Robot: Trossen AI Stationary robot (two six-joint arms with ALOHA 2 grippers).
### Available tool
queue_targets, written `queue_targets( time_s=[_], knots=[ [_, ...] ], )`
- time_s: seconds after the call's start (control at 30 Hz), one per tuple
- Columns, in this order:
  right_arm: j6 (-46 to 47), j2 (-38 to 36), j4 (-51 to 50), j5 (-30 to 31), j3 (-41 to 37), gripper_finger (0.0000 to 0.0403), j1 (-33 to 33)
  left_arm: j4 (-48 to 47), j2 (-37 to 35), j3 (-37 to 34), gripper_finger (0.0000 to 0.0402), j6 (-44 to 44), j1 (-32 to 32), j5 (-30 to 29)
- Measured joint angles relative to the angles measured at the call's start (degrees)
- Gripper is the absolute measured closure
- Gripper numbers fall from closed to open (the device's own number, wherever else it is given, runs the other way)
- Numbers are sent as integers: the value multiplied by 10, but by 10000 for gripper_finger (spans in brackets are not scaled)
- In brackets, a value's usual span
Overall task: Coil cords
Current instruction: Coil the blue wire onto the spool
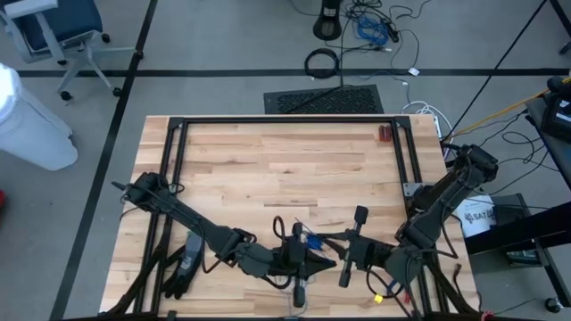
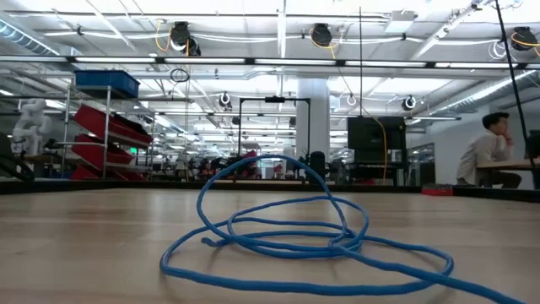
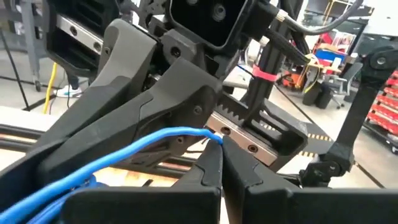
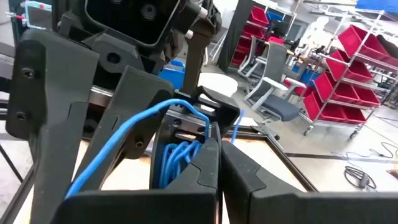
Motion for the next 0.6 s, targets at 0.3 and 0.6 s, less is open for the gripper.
queue_targets(
  time_s=[0.3, 0.6],
  knots=[
    [-1, 1, -1, 7, 0, 403, -4, -37, 0, 0, 401, -17, 5, -24],
    [0, 0, 3, 10, 0, 403, -5, -88, -1, 0, 402, -33, 5, -52]
  ],
)
